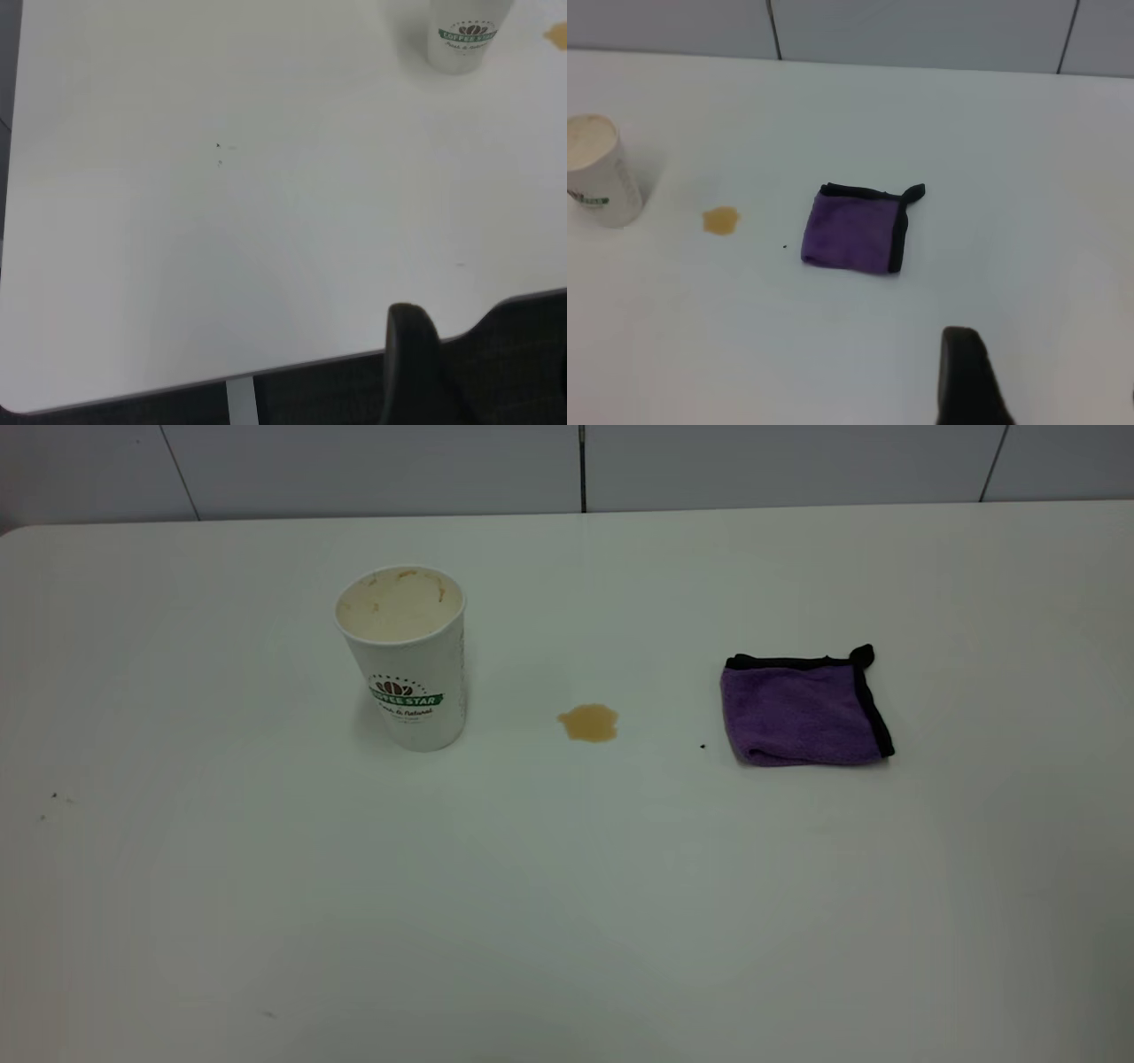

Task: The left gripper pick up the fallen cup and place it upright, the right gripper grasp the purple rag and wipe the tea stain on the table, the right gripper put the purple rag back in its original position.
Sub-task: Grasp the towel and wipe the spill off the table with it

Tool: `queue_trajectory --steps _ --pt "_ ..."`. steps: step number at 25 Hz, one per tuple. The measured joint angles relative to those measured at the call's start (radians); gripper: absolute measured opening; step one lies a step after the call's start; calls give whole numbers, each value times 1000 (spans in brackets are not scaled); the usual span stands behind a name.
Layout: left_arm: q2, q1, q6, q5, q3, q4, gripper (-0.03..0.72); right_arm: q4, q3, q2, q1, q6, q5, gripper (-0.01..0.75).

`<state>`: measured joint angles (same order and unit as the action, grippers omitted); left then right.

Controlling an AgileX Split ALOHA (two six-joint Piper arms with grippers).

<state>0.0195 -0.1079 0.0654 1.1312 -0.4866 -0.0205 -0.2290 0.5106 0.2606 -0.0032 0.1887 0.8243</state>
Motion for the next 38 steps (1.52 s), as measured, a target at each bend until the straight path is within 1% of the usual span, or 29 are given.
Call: queue_trajectory --steps 2,4,7,10,12,16,19,22,27,34,38 --pt "0 0 0 0 0 0 429 -55 0 116 0 120 -101 514" --pt "0 0 0 0 0 0 429 -153 0 248 0 242 -215 553" --pt "0 0 -1 0 0 0 429 -326 5 449 0 469 -314 593" --pt "0 0 -3 0 0 0 429 -491 44 668 0 691 -360 595" --pt "0 0 -3 0 0 0 429 -586 89 826 0 803 -372 592" --pt "0 0 -3 1 0 0 429 -726 190 1110 0 969 -400 589" --pt "0 0 -3 1 0 0 429 -778 269 1327 18 1015 -430 589" --pt "0 0 -3 1 0 0 429 -783 351 1492 62 1033 -475 589" --pt "0 0 -3 1 0 0 429 -780 504 1712 128 1044 -513 589" --pt "0 0 -3 1 0 0 429 -769 732 1980 139 1044 -524 589" --pt "0 0 -3 1 0 0 429 -768 839 2086 144 1044 -491 589"
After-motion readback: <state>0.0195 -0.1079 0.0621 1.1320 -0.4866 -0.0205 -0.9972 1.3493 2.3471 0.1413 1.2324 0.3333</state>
